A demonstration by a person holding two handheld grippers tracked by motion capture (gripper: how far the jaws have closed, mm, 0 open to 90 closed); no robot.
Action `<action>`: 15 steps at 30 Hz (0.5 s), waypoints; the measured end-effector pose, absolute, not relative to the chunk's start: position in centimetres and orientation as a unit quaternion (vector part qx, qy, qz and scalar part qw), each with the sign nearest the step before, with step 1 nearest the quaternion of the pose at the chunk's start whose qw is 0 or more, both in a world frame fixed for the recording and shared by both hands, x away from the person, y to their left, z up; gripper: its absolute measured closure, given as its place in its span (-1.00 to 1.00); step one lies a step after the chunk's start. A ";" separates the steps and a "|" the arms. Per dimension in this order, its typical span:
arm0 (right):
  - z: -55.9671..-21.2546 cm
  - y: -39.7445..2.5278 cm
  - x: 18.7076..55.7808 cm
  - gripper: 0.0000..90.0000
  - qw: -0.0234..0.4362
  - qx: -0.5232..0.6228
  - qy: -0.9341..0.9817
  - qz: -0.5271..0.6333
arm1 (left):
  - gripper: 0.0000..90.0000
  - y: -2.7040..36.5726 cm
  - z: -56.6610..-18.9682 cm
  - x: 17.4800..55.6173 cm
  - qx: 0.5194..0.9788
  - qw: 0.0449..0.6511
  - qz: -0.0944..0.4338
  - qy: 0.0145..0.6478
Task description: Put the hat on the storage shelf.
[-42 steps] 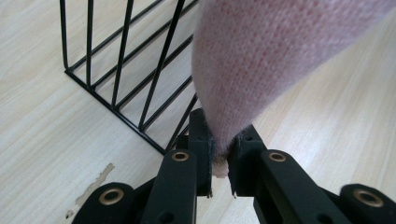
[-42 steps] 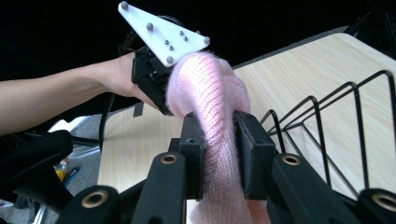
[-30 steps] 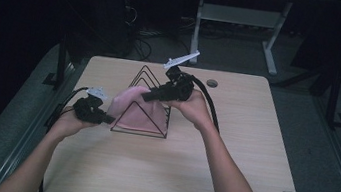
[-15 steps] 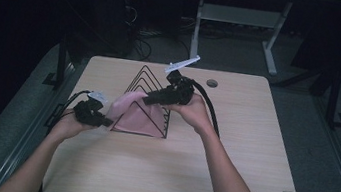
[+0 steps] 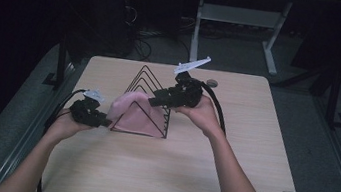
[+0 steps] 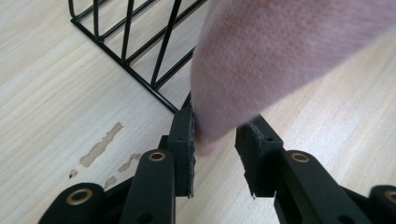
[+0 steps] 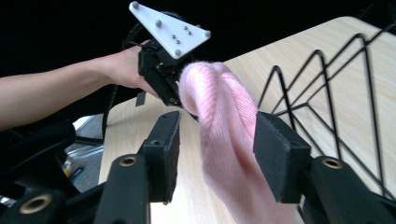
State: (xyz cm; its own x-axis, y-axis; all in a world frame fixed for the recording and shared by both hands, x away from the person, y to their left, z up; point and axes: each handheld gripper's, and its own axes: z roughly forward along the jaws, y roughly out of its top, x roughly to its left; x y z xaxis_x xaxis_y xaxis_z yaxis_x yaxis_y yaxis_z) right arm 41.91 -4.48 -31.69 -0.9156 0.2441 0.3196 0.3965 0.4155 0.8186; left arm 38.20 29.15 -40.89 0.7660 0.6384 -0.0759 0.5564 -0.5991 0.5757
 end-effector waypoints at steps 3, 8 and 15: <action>-31.7 -5.3 41.8 0.07 0.070 -0.198 -0.838 -0.503 | 0.46 29.4 -40.6 38.0 0.889 0.304 0.069 0.335; -31.9 -6.4 41.9 0.05 0.063 -0.211 -0.833 -0.507 | 0.45 29.5 -40.3 37.9 0.888 0.310 0.071 0.333; -31.7 -6.8 42.0 0.05 0.059 -0.212 -0.833 -0.507 | 0.38 29.6 -39.8 37.7 0.886 0.314 0.077 0.332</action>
